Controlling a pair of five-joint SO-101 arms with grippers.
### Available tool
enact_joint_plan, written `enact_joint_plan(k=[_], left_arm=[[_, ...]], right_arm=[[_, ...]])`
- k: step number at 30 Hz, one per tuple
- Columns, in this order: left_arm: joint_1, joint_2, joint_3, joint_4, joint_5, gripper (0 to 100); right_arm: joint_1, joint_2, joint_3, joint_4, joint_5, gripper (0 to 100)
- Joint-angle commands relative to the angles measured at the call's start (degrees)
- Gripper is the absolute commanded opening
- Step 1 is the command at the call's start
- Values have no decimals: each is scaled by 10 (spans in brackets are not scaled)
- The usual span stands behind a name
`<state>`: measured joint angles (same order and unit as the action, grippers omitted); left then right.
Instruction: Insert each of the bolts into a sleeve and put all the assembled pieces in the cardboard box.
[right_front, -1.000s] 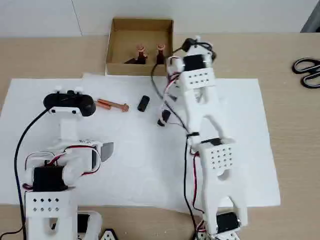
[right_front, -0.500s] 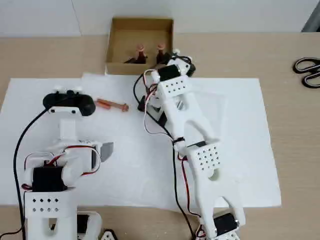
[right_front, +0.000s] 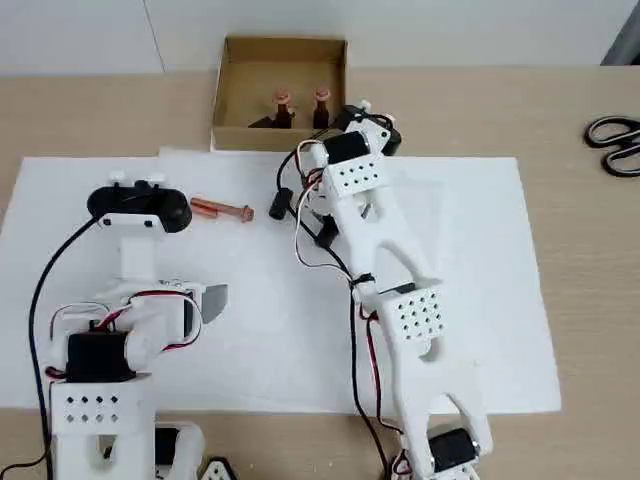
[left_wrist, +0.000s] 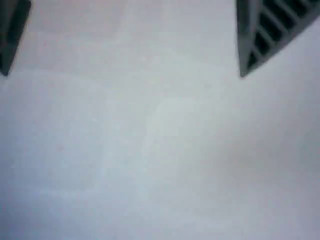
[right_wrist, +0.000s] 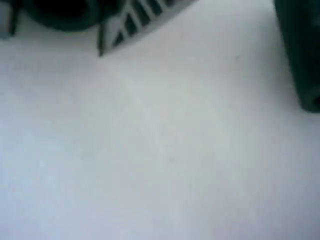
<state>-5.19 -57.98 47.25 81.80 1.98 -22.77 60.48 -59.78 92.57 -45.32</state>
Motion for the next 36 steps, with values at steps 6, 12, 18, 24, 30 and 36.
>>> enact_joint_plan(k=[6,12,18,24,30,36], left_arm=[[-1,-7,-3,-9,-3,276],[-1,-7,-3,-9,-3,276],[-4,-7,-4,-9,-5,276],[-4,-7,-10,-6,-5,276],[-4,-7,-9,-6,-4,276],[-5,-7,-9,-6,-4,276]], right_arm=[[11,0,-74,33,4,3],[7,-50,-90,38,91,3],[12,-117,-51,38,218,3],[12,-185,-31,40,324,4],[28,-215,25,36,360,4],[35,-161,68,36,424,7]])
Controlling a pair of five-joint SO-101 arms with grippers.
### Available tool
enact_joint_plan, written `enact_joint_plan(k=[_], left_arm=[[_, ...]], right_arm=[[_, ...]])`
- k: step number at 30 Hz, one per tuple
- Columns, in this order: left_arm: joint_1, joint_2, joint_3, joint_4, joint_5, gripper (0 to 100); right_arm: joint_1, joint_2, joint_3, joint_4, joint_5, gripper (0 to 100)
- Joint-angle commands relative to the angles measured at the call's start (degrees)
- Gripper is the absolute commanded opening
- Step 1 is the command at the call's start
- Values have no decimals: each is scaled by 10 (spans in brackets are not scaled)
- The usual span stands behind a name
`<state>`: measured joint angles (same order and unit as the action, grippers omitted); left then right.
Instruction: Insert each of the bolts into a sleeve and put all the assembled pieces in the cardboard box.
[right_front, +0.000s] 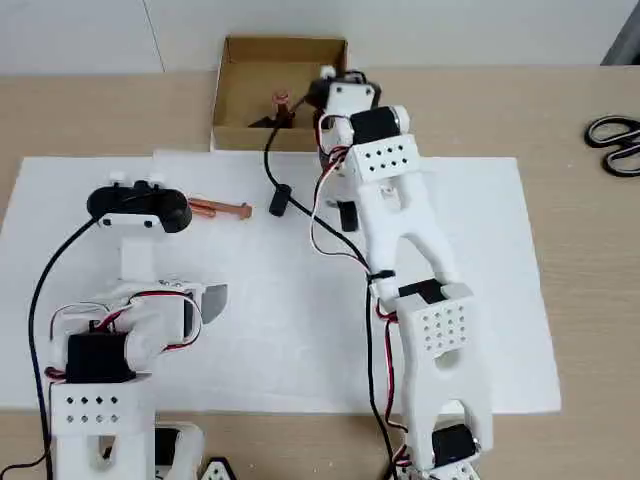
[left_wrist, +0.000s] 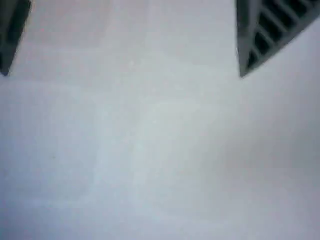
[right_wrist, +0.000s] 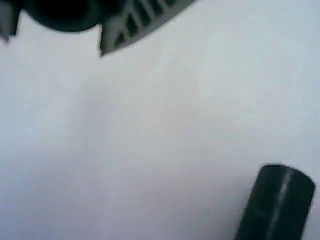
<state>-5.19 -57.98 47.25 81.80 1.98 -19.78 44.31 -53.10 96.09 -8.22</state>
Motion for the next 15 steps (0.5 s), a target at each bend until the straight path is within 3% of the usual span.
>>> enact_joint_plan(k=[1,5,11,15], left_arm=[[-5,-7,-9,-6,-4,276],[-5,-7,-7,-6,-4,276],[-5,-7,-7,-6,-4,276],[-5,-7,-7,-6,-4,276]], right_arm=[[4,8,1,1,92,7],[2,30,2,3,136,23],[3,34,4,7,137,217],[3,30,38,7,139,226]])
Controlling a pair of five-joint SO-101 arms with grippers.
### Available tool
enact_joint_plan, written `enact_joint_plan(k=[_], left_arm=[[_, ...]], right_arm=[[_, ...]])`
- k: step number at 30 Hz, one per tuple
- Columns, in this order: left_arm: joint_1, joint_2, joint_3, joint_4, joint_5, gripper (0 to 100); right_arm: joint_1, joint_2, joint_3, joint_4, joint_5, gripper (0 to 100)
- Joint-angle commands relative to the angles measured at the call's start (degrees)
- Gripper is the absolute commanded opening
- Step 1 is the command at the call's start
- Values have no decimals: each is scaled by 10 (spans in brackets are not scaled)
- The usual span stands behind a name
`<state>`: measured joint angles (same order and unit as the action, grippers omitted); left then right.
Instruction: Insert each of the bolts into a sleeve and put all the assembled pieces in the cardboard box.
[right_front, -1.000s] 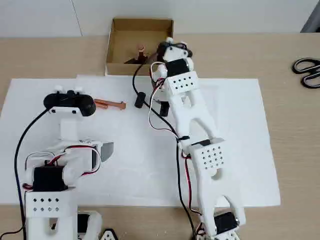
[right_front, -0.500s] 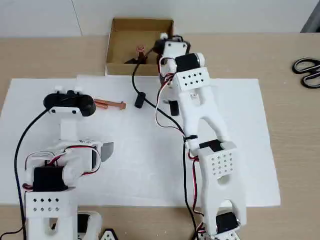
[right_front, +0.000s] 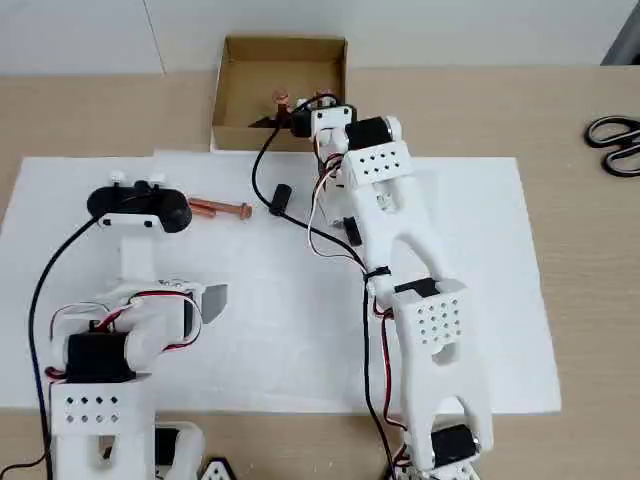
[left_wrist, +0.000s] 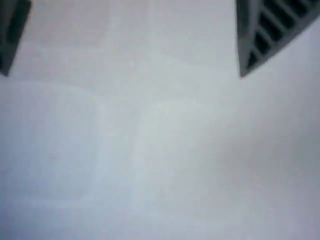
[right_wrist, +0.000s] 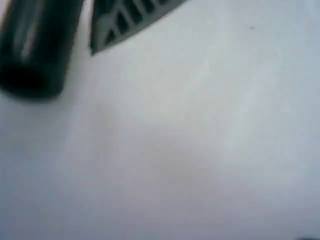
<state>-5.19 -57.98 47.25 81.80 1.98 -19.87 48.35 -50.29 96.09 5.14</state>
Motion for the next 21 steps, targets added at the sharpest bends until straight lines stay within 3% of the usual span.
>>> enact_joint_plan(k=[1,11,17,21], left_arm=[[-5,-7,-7,-6,-4,276],[-5,-7,-7,-6,-4,276],[-5,-7,-7,-6,-4,276],[-5,-7,-7,-6,-4,276]], right_arm=[[4,-10,16,7,5,226],[-9,-5,23,5,6,220],[-15,-5,23,4,18,84],[-14,-4,31,4,18,50]])
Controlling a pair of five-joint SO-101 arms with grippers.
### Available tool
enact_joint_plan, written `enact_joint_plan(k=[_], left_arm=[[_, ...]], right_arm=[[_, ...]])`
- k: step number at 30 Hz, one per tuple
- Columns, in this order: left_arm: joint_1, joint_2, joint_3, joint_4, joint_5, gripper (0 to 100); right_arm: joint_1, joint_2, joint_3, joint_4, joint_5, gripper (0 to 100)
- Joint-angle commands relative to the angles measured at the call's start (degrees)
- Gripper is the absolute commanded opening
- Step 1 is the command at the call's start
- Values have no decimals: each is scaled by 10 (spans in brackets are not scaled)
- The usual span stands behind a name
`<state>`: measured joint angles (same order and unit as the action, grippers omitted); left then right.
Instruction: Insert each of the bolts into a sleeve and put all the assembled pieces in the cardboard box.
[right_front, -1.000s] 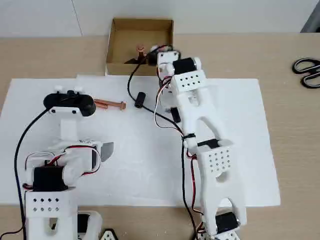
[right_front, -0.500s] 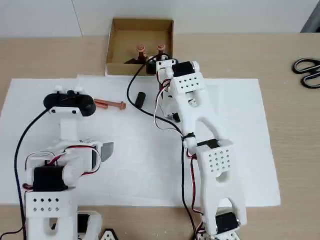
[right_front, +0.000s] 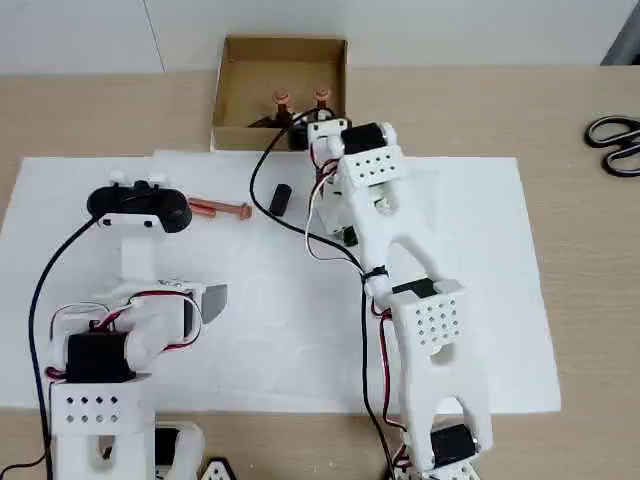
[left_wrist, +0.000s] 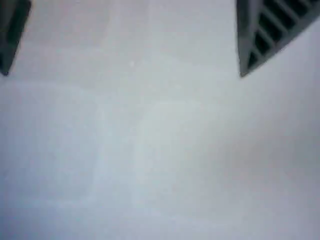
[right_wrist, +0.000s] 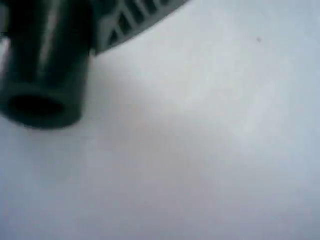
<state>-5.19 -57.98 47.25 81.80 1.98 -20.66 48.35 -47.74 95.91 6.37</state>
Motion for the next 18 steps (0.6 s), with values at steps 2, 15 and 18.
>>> enact_joint_plan(k=[2,15,18], left_arm=[[-5,-7,-7,-6,-4,276],[-5,-7,-7,-6,-4,276],[-5,-7,-7,-6,-4,276]], right_arm=[[-6,-4,16,6,5,50],[-7,-4,57,4,25,106],[-7,-4,57,4,26,94]])
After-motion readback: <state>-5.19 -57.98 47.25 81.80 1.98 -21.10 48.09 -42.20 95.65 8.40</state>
